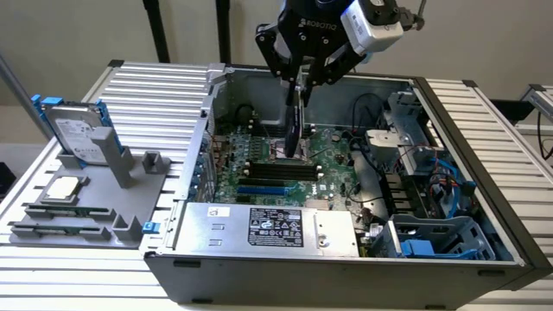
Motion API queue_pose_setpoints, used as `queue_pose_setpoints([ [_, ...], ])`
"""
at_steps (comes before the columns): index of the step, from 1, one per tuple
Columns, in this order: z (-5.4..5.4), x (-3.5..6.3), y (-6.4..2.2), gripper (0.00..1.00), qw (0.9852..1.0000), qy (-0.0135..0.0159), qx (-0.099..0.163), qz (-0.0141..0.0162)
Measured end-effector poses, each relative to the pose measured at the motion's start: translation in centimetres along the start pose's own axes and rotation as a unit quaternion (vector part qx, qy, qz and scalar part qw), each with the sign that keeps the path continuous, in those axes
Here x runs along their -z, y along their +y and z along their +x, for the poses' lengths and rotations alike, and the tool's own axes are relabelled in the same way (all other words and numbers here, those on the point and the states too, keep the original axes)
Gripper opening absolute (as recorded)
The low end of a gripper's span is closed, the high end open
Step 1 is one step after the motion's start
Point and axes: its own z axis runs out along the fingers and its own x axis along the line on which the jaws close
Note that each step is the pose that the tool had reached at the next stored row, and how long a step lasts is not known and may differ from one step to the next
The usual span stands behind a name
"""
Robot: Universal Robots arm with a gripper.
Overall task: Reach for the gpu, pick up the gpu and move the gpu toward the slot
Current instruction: 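Pick up the gpu and move the gpu toward the slot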
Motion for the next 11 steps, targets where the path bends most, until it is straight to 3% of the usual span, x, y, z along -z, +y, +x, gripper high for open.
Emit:
queue_pose_setpoints([
  [11, -2.0, -0.25, 0.10, 0.26, 0.9999, 0.0002, 0.015, 0.0041],
])
